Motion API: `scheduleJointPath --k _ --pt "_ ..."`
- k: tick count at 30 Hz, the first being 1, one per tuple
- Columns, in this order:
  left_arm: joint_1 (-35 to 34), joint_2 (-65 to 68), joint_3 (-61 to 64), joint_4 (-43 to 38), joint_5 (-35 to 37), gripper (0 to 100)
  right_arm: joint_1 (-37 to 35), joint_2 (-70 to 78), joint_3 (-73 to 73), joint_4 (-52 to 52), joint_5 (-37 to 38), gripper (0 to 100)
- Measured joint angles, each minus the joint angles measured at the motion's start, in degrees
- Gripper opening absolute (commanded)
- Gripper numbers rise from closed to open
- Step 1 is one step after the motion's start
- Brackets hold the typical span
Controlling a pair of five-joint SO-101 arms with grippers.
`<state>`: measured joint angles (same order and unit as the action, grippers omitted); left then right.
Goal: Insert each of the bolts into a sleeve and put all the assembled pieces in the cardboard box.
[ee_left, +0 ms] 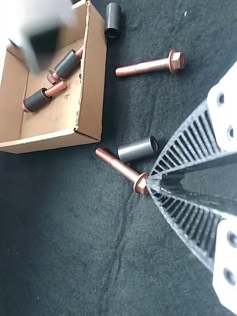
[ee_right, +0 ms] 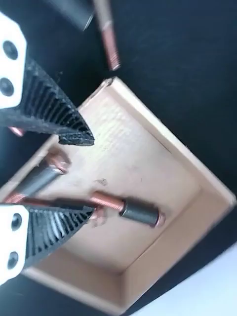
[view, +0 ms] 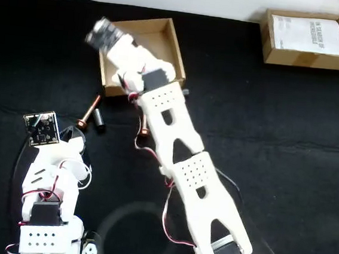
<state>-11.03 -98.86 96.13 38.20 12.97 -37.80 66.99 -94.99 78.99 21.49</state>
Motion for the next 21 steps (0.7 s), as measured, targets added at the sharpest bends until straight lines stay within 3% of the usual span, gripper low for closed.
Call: scheduleJointPath --k 9,13,16,21 --pt "0.0 0.0 0.0 0.0 0.0 1 4.75 -11.34 0.0 16.62 -17.67 17.3" --pt "0.0 0.0 0.0 0.0 0.0 1 9.41 -11.6 -0.09 21.19 -19.34 17.3" --pt "0.0 0.0 0.0 0.0 0.0 1 11.78 -12.48 2.46 21.36 -14.07 17.3" --pt "0.0 0.0 0.0 0.0 0.0 1 11.6 -13.27 15.47 21.45 1.85 17.3"
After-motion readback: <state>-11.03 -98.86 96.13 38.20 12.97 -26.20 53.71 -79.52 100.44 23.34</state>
